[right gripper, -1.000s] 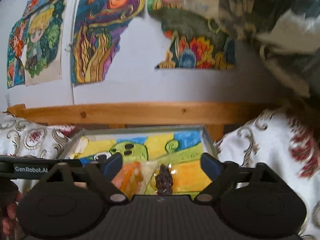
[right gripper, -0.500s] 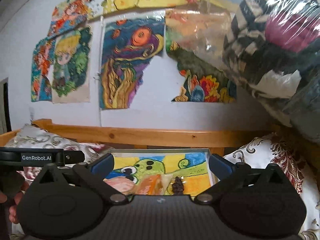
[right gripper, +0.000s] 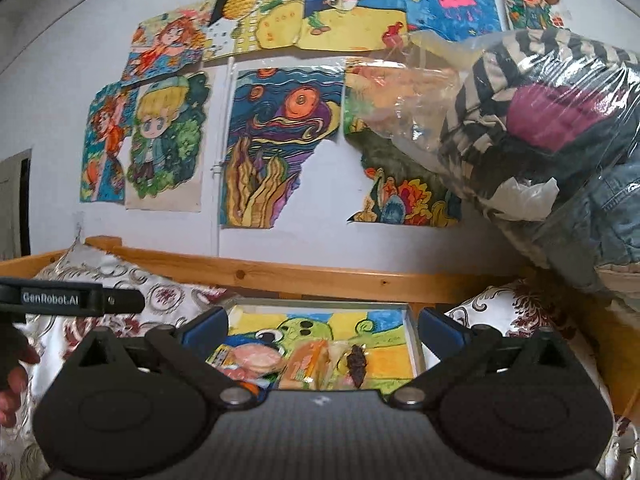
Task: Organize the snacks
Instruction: 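Withdraw both tools from the tray back over the remaining snacks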
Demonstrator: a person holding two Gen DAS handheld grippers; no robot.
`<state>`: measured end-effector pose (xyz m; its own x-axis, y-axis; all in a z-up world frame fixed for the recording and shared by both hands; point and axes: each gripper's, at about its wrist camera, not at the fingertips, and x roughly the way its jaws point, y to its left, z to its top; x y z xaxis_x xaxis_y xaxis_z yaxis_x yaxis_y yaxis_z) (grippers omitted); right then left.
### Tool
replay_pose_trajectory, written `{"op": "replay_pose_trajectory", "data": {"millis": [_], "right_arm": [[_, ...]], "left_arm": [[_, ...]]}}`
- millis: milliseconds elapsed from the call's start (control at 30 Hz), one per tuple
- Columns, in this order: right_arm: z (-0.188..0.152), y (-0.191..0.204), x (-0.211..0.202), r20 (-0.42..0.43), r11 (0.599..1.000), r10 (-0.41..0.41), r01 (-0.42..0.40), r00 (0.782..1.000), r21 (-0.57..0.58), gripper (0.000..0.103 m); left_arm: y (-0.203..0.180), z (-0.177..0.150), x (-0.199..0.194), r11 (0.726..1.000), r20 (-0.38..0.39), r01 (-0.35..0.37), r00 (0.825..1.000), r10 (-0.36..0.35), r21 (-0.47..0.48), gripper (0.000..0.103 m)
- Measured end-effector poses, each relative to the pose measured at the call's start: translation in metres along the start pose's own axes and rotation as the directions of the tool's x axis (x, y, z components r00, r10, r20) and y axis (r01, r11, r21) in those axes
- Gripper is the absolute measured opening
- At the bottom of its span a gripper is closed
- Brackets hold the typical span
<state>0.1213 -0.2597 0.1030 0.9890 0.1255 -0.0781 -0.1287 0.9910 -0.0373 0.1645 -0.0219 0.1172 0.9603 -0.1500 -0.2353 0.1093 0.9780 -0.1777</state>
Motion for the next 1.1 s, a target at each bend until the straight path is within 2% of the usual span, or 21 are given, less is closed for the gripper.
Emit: {"op": "replay_pose_trajectory", "data": {"millis": [333, 700, 867, 1000, 1100], "right_arm": [[-0.035, 0.019, -0.039, -0.018, 1.0, -0.004, 0.004, 1.0, -0.008, 0.103], [-0.081, 0.016, -0.067, -0.126, 0.998, -0.025, 0.033, 0.992, 0.06, 0.103], [-0.1, 0.016, -0.071, -0.198, 0.998, -0.033, 0.043, 0.98, 0.048, 0.103], [-0.111, 0.021, -0.066, -0.282, 0.999, -0.034, 0.043, 0.959, 0.025, 0.103], [-0.119, 0.024, -0.064, -0.314, 0.999, -0.033, 0.038, 0.949, 0.01, 0.103]], "left_arm": [[0.012, -0.026, -0.046, 0.998, -0.006, 0.014, 1.0, -0.013, 0.066, 0.102], [0.029, -0.067, -0.077, 0.989, -0.075, -0.025, 0.997, 0.037, 0.148, 0.102], [0.035, -0.086, -0.088, 0.989, -0.099, -0.019, 0.994, 0.034, 0.145, 0.102], [0.039, -0.103, -0.09, 0.988, -0.142, -0.011, 0.989, 0.033, 0.153, 0.102], [0.04, -0.113, -0.088, 0.986, -0.166, -0.005, 0.986, 0.033, 0.169, 0.102]]}}
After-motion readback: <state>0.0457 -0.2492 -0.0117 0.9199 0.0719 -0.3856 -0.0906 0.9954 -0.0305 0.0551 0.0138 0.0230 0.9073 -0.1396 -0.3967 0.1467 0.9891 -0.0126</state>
